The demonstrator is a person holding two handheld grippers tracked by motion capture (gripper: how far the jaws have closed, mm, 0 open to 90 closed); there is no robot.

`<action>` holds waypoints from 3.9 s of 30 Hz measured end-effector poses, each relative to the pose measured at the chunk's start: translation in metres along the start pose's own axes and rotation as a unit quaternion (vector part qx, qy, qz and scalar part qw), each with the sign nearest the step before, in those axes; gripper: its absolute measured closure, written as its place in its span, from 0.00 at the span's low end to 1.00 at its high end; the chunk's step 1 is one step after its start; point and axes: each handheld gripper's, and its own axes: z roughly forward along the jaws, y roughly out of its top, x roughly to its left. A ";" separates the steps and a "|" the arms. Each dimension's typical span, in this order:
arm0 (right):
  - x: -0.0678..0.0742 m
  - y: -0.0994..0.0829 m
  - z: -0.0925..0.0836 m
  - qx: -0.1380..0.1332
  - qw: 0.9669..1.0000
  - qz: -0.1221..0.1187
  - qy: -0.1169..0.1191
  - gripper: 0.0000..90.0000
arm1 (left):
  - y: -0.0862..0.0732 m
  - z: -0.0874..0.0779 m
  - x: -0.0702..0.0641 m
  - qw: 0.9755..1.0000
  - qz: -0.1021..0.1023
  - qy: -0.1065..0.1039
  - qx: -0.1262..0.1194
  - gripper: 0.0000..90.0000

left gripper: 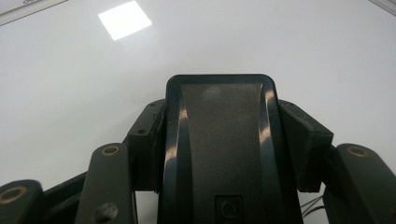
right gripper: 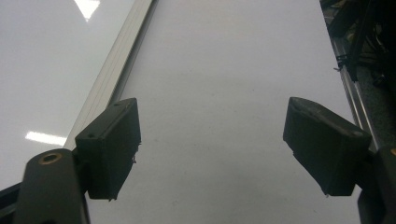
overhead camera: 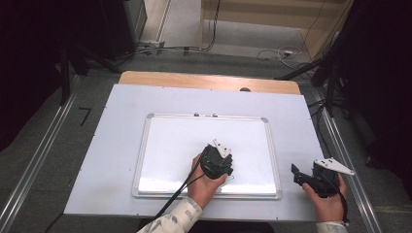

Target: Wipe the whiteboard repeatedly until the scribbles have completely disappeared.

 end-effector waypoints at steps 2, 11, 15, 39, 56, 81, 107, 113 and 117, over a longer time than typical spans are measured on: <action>0.000 0.000 0.000 0.000 1.000 0.000 0.001 0.20 | 0.001 0.001 -0.002 1.000 -0.001 0.001 -0.001 0.46; 0.000 0.000 -0.001 0.000 1.000 0.000 0.002 0.20 | 0.004 0.004 -0.008 1.000 0.001 -0.003 0.000 0.46; 0.000 0.000 0.000 0.000 1.000 0.000 0.002 0.20 | 0.005 0.005 -0.009 1.000 0.001 -0.002 -0.002 0.46; 0.000 0.000 -0.001 -0.002 1.000 -0.002 0.003 0.20 | 0.018 0.018 -0.036 1.000 0.011 -0.012 -0.001 0.46; -0.001 -0.001 -0.001 -0.002 1.000 -0.002 0.002 0.20 | 0.024 0.024 -0.044 1.000 0.012 -0.013 -0.002 0.46; -0.003 -0.002 0.000 0.002 1.000 0.000 -0.004 0.20 | 0.007 0.007 -0.014 1.000 -0.001 -0.004 -0.003 0.46; -0.002 -0.003 0.000 0.003 1.000 -0.002 -0.005 0.20 | -0.016 -0.016 0.034 1.000 -0.018 0.010 -0.003 0.46; -0.002 -0.003 0.001 0.004 1.000 -0.001 -0.005 0.20 | -0.024 -0.024 0.050 1.000 -0.023 0.017 -0.001 0.46; -0.002 -0.003 0.001 0.005 1.000 -0.001 -0.006 0.20 | -0.029 -0.028 0.059 0.999 -0.029 0.020 -0.003 0.46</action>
